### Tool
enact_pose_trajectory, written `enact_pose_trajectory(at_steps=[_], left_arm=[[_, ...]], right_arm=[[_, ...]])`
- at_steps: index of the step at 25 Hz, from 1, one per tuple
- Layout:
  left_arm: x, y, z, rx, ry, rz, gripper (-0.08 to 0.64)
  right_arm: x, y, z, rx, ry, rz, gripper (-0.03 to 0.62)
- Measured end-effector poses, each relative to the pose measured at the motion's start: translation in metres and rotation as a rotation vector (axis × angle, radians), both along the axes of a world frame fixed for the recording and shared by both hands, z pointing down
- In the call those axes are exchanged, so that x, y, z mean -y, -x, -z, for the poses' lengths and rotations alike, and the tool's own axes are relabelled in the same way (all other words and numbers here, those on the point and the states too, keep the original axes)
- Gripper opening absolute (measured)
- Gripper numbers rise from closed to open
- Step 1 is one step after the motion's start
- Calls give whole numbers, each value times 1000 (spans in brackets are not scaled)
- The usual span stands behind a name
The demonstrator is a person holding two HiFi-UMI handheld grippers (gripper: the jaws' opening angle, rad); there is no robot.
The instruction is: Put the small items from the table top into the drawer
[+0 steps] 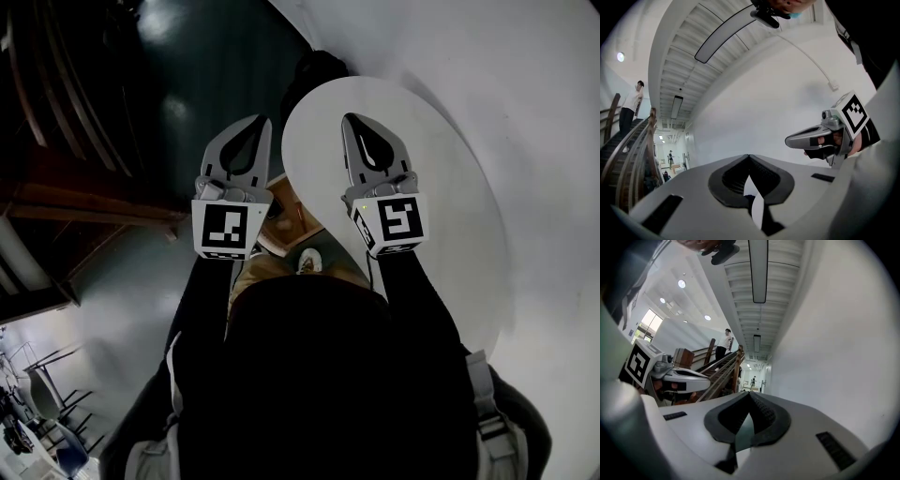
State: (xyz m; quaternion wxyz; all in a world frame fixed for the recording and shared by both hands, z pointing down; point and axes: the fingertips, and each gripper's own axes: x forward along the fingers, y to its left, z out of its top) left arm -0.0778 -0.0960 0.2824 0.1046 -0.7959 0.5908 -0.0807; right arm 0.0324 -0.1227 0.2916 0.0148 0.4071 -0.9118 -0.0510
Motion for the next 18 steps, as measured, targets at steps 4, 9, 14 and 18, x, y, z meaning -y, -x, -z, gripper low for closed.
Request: enact_pose_trajectory(at_steps=[4, 9, 14, 18], left_arm=[[0, -1, -2, -3, 1, 0, 15], [-1, -4, 0, 5, -3, -6, 15], [-2, -4, 1, 9, -2, -10, 15], [-3, -2, 2, -7, -1, -3, 15]], right_arm=[[0, -2, -1, -3, 0, -3, 26], [0, -3, -1, -2, 1, -3, 26], [-1, -1, 0, -4, 2, 0, 26], [-1, 2, -1, -6, 2, 4, 26]])
